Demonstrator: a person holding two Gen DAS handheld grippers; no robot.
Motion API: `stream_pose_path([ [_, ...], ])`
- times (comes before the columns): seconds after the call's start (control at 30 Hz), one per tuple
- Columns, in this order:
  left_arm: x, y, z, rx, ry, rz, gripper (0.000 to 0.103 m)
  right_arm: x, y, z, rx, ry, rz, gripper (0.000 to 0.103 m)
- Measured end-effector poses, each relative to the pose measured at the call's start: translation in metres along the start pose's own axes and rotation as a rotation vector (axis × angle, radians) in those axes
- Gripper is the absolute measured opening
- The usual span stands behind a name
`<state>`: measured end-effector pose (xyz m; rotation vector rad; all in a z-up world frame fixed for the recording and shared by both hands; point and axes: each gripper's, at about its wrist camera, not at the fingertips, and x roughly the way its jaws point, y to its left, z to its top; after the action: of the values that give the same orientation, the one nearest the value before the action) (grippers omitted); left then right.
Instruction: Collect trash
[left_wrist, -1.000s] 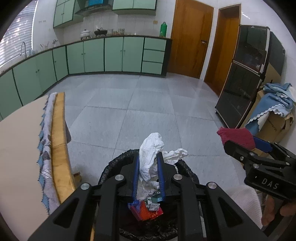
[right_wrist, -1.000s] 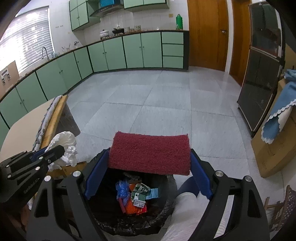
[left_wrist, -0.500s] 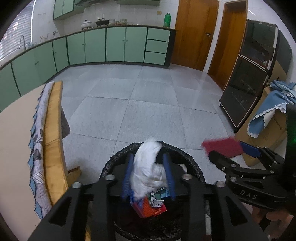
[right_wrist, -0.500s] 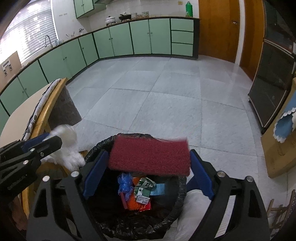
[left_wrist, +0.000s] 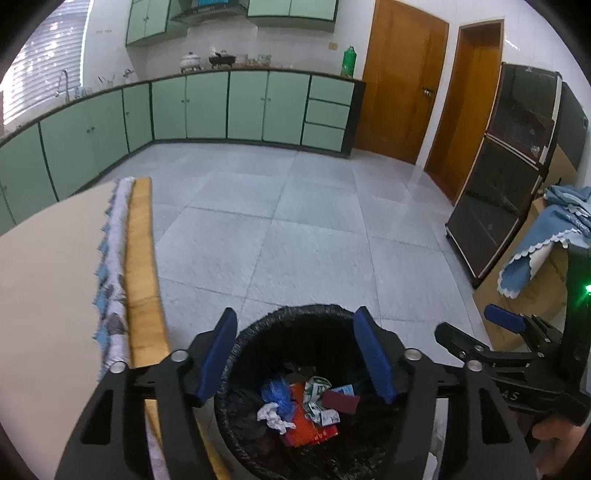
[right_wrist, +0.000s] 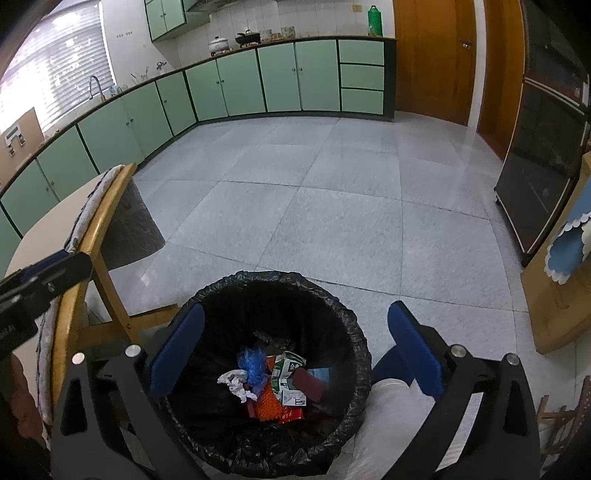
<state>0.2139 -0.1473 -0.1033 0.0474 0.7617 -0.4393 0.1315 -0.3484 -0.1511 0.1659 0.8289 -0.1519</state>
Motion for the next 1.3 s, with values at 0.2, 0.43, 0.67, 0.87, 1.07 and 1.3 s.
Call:
stream_pose_path([
  [0.2, -0.024, 0.007, 0.007, -0.008, -0.05, 0.013, 0.08, -0.025, 0.005, 0.004, -0.001, -0.025, 0.025, 0.098],
  [0.43, -0.058, 0.007, 0.01, -0.002, -0.099, 0.031, 0.085, -0.059, 0.02, 0.011, -0.021, -0.067, 0.076, 0.098],
  [0.67, -0.09, 0.01, 0.008, 0.001, -0.136, 0.036, 0.086, -0.093, 0.038, 0.013, -0.05, -0.111, 0.096, 0.098],
  [0.87, -0.12, 0.008, 0.004, 0.001, -0.183, 0.054, 0.089, -0.122, 0.048, 0.012, -0.065, -0.149, 0.103, 0.098],
  [1.07, -0.146, 0.009, -0.003, -0.005, -0.21, 0.079, 0.09, -0.147, 0.059, 0.011, -0.093, -0.187, 0.093, 0.098],
  [1.3, -0.171, 0.011, -0.014, -0.014, -0.228, 0.105, 0.09, -0.164, 0.064, 0.005, -0.093, -0.197, 0.112, 0.098],
])
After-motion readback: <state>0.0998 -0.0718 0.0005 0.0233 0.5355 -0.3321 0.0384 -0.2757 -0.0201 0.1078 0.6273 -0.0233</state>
